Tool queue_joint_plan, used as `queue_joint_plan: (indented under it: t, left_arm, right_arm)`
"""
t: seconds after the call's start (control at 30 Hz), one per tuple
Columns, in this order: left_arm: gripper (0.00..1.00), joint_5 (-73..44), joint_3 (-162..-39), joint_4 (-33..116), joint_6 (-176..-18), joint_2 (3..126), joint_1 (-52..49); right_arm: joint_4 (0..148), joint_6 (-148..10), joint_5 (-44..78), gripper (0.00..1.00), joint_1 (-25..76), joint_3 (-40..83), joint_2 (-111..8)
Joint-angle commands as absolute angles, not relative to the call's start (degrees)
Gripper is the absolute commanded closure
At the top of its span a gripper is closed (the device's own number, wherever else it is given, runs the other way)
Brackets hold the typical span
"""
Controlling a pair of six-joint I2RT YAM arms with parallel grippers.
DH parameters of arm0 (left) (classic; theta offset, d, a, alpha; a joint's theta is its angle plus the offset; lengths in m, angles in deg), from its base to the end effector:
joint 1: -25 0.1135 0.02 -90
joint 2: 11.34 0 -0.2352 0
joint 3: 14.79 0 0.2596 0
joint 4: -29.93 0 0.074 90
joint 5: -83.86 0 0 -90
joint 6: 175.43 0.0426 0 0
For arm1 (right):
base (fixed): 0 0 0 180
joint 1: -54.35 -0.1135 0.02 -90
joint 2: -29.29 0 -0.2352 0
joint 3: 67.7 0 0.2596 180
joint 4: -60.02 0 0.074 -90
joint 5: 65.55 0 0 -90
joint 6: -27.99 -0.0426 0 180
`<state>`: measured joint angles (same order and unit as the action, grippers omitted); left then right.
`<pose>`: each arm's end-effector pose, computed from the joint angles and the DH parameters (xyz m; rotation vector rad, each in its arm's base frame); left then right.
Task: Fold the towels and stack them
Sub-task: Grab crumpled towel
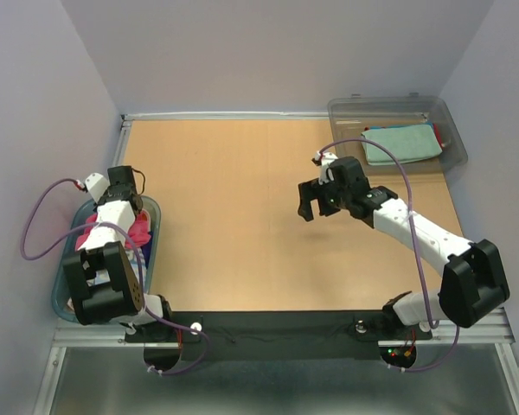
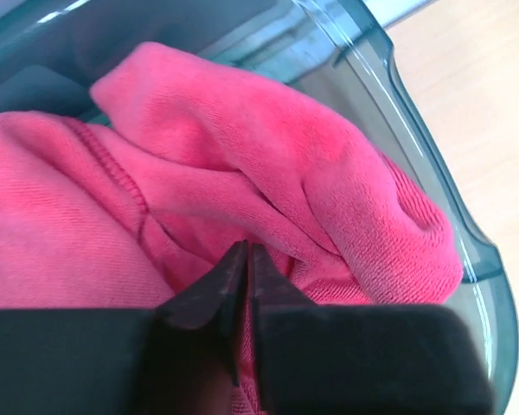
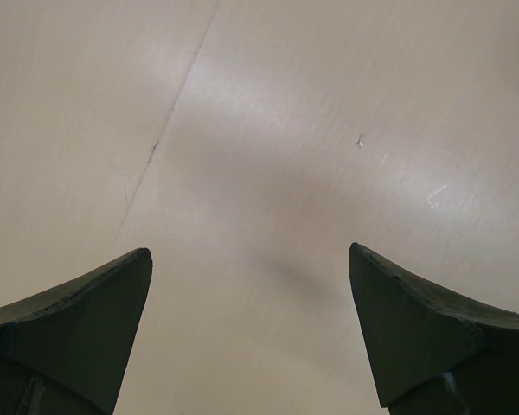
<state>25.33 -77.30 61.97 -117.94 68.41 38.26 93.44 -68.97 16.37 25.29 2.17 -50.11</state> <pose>0.2850 0.0900 0.1844 -1.1219 2.0363 0.4988 0.2749 0.1596 0.2225 -0.5234 2.3016 0.4760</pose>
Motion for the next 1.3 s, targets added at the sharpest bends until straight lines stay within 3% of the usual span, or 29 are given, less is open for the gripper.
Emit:
queue_joint_plan:
  t: [0.0, 0.43, 0.47, 0.53, 0.6, 0.67, 0.8, 1.07, 1.2, 1.27]
  left_arm:
    - [1.0, 22.0, -76.31, 59.56, -117.34, 67.15, 37.93]
    - [1.0, 28.92, -87.91, 65.87, -121.27, 59.32, 15.34]
    - [0.93, 29.98, -88.09, 67.19, -122.07, 59.33, 15.42]
    - [0.48, 35.16, -86.87, 70.7, -123.39, 58.8, 16.82]
    - [0.1, 35.09, -85.64, 72.64, -124.53, 57.23, 19.19]
    - [0.03, 35.78, -82.93, 75.19, -127.68, 53.46, 22.17]
    - [0.06, 36.49, -78.08, 75.73, -129.9, 46.86, 28.39]
    - [0.11, 35.53, -71.42, 75.74, -131.49, 45.88, 35.01]
    - [0.21, 32.01, -68.14, 71.77, -129.72, 48.42, 37.4]
    - [0.34, 30.78, -67.97, 70.19, -128.67, 49.13, 37.57]
  right_arm:
    - [91.93, -70.09, 17.94, 0.0, 25.35, 1.12, -47.71]
    - [92.46, -72.11, 19.79, 0.0, 25.35, 1.29, -42.7]
    - [92.72, -72.2, 19.62, 0.0, 25.26, 1.56, -42.7]
    - [93.6, -72.03, 18.65, 0.0, 25.35, 1.91, -42.52]
    - [93.78, -71.94, 18.38, 0.0, 25.35, 1.74, -42.08]
    - [93.95, -71.41, 18.38, 0.0, 25.35, 1.47, -41.99]
    - [94.74, -70.36, 17.25, 0.0, 25.35, 1.56, -42.43]
    - [95.27, -70.09, 14.96, 0.0, 25.35, -0.02, -41.65]
    - [95.36, -70.36, 15.22, 0.0, 25.35, -0.99, -39.89]
    - [95.53, -70.27, 15.75, 0.0, 25.35, -1.51, -39.36]
